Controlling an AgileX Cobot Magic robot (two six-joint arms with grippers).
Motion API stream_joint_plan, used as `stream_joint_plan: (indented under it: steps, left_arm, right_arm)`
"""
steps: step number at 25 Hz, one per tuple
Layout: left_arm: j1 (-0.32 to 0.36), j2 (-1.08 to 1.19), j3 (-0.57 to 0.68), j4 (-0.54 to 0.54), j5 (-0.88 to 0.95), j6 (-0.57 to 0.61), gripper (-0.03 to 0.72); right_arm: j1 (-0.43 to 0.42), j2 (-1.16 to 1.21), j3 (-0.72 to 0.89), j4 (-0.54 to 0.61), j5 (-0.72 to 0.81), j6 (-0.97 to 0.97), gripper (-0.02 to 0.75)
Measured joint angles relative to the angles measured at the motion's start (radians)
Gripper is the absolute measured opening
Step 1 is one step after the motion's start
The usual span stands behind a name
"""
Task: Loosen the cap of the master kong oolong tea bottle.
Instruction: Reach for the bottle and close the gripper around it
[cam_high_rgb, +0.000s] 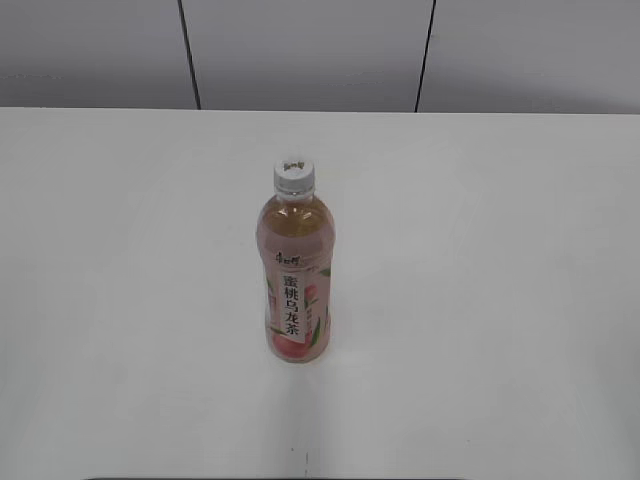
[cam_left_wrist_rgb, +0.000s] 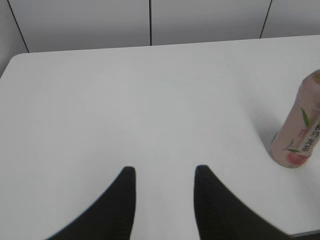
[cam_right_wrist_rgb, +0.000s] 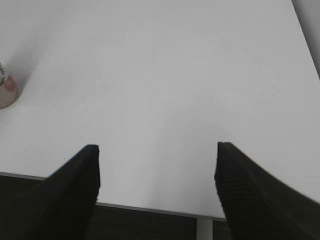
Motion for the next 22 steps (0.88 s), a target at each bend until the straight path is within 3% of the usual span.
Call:
stream_joint_plan:
  steps: [22]
  left_arm:
    - [0.000, 0.008, -0.002, -0.024, -0.011, 0.000, 0.241]
  right_arm:
    - [0.000, 0.000, 0.000, 0.000, 0.000, 0.000, 0.546]
